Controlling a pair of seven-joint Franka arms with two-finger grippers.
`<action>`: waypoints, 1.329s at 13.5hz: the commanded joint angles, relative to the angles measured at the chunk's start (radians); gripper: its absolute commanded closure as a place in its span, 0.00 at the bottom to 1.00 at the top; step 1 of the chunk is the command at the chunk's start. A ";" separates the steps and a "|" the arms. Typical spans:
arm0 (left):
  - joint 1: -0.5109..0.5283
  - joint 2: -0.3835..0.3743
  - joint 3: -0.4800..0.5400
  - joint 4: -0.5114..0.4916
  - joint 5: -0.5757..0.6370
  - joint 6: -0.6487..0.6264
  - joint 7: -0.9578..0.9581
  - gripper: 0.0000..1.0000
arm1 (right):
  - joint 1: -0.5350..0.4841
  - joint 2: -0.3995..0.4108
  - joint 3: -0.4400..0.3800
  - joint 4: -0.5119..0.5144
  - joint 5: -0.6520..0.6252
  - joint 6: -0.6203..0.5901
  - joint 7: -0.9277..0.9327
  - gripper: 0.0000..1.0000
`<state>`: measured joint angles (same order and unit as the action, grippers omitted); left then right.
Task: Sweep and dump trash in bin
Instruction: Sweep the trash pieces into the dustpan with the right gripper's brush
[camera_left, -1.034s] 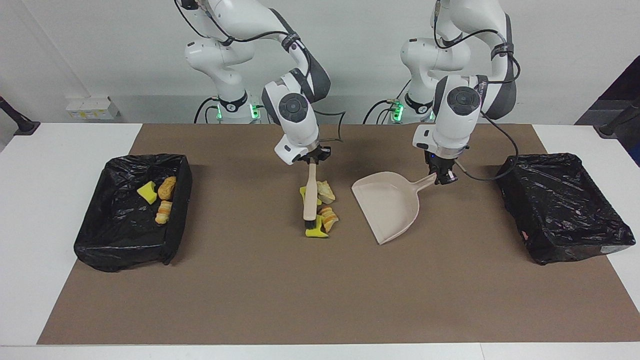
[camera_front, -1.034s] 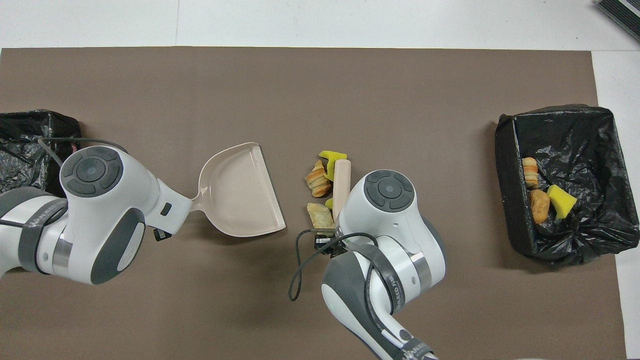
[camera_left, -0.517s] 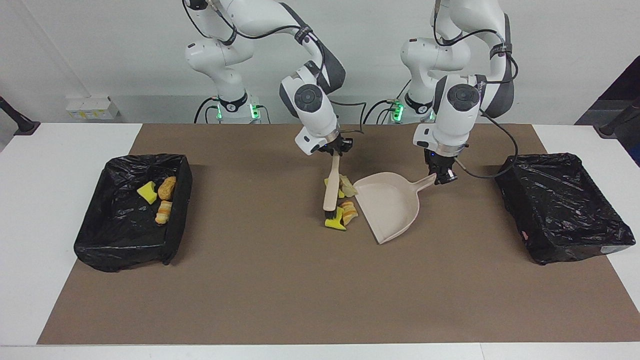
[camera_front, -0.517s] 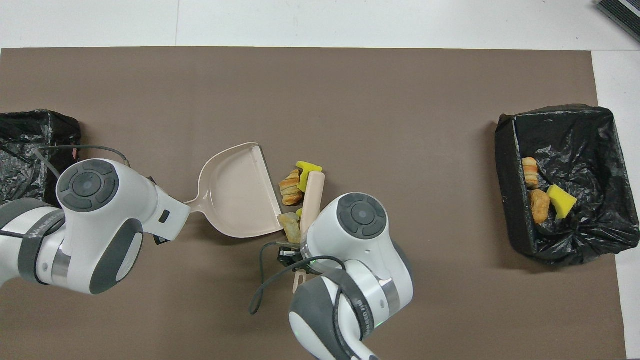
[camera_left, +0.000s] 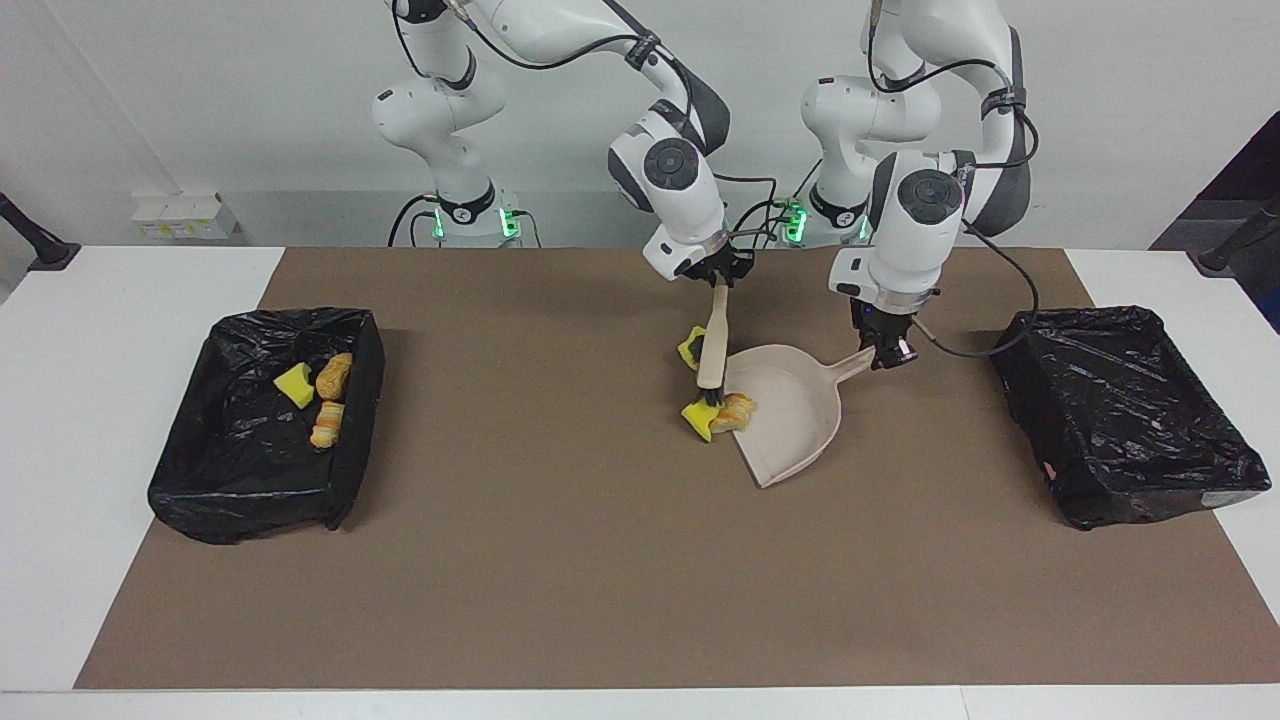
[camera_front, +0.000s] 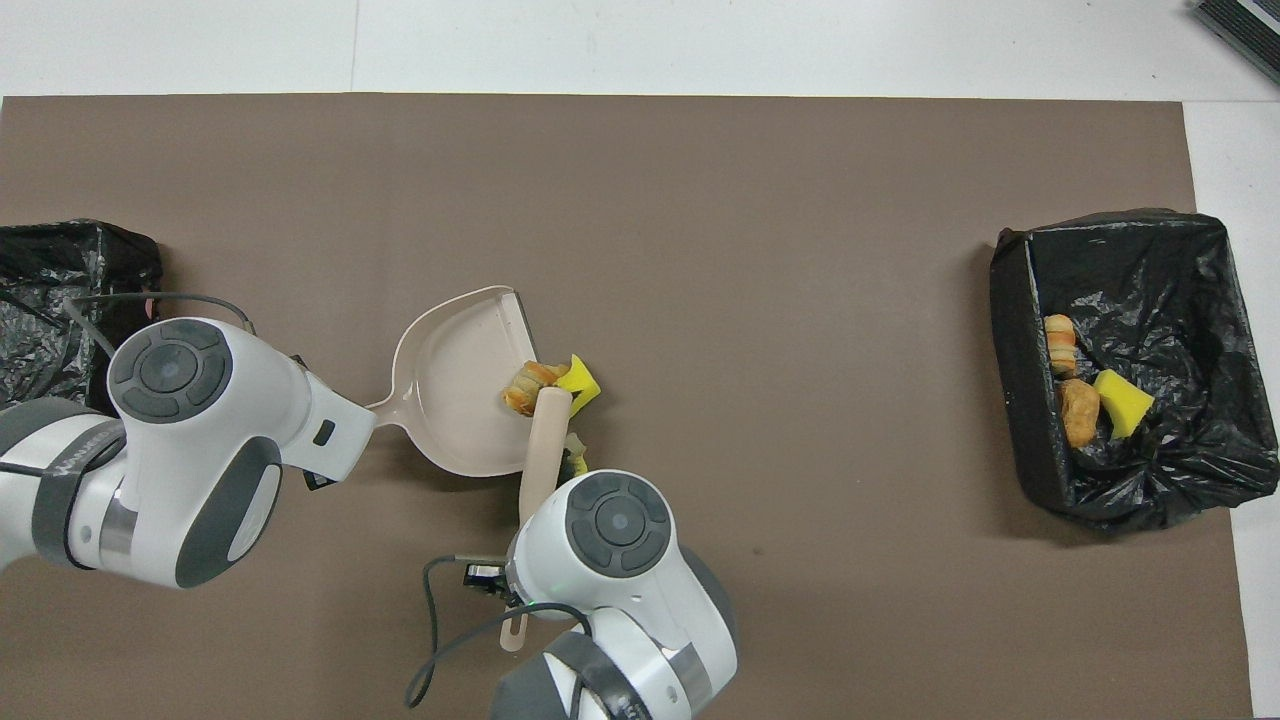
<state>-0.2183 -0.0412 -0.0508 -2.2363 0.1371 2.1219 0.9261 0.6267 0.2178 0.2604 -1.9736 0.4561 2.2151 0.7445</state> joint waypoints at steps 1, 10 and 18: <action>0.004 -0.031 0.003 -0.036 -0.007 0.016 0.000 1.00 | 0.031 0.008 0.016 0.041 0.029 0.012 0.007 1.00; 0.050 -0.025 0.003 -0.025 -0.047 0.015 0.016 1.00 | 0.007 -0.012 0.010 0.113 -0.016 -0.092 0.027 1.00; 0.080 -0.016 0.005 -0.013 -0.047 0.032 0.175 1.00 | -0.065 -0.287 0.008 -0.238 -0.036 -0.258 -0.083 1.00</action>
<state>-0.1597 -0.0416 -0.0462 -2.2367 0.1070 2.1349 1.0324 0.5813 0.0152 0.2625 -2.0917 0.4316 1.9455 0.7100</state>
